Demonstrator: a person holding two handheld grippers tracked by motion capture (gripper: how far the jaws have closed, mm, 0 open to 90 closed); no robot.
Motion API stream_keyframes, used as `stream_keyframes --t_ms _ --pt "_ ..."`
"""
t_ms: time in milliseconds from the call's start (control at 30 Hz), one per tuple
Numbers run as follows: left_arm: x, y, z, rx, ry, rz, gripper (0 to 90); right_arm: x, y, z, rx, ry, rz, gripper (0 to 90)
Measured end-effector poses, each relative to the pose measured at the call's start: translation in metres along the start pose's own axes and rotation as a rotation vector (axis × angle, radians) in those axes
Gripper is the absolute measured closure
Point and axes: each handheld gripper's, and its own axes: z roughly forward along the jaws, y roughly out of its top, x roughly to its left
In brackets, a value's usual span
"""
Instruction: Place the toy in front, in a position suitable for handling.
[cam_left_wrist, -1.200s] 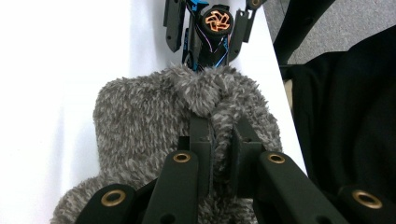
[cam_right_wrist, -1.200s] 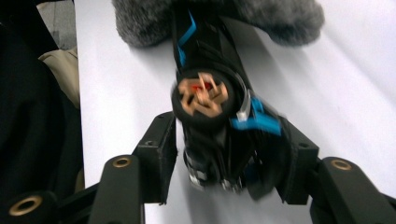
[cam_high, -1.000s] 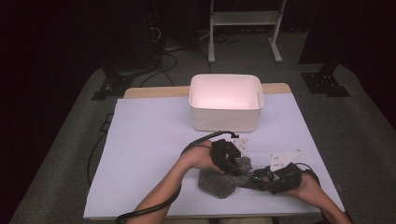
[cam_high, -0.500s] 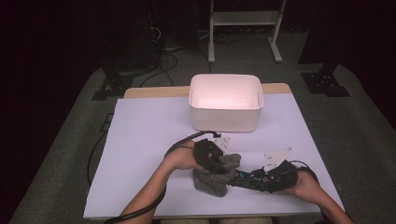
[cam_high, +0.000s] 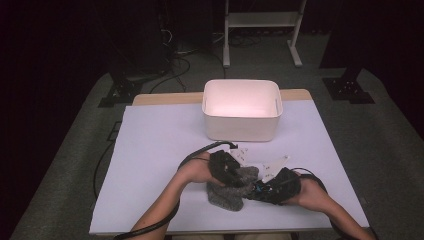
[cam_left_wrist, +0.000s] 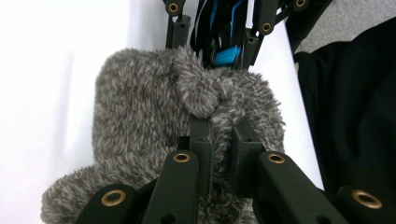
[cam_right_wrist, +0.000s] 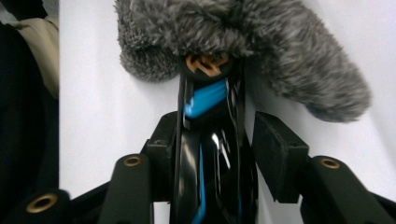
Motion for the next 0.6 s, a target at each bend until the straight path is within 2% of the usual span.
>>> stream_keyframes --t_ms 67,133,267,467,567,600 --pt "0.000 -0.010 -0.005 0.005 0.013 -0.019 82.3 -0.001 0.006 0.002 0.029 0.008 -0.002 56.2" --pt "-0.001 -0.018 -0.009 0.007 0.015 -0.029 82.3 -0.002 0.005 0.002 0.028 0.014 0.007 56.4" --pt "-0.001 -0.033 -0.012 -0.011 0.015 -0.058 82.2 0.001 0.006 0.002 0.028 0.000 -0.007 56.5" --pt "-0.003 -0.038 -0.013 -0.056 0.003 -0.065 81.9 0.000 0.008 0.003 0.002 -0.020 -0.007 56.7" --pt "-0.005 -0.039 -0.023 -0.077 0.011 -0.062 81.9 -0.003 0.016 0.005 -0.041 -0.004 0.003 56.8" --pt "-0.007 -0.039 -0.027 -0.086 0.014 -0.072 81.9 -0.003 0.020 0.005 -0.056 0.002 0.002 56.8"
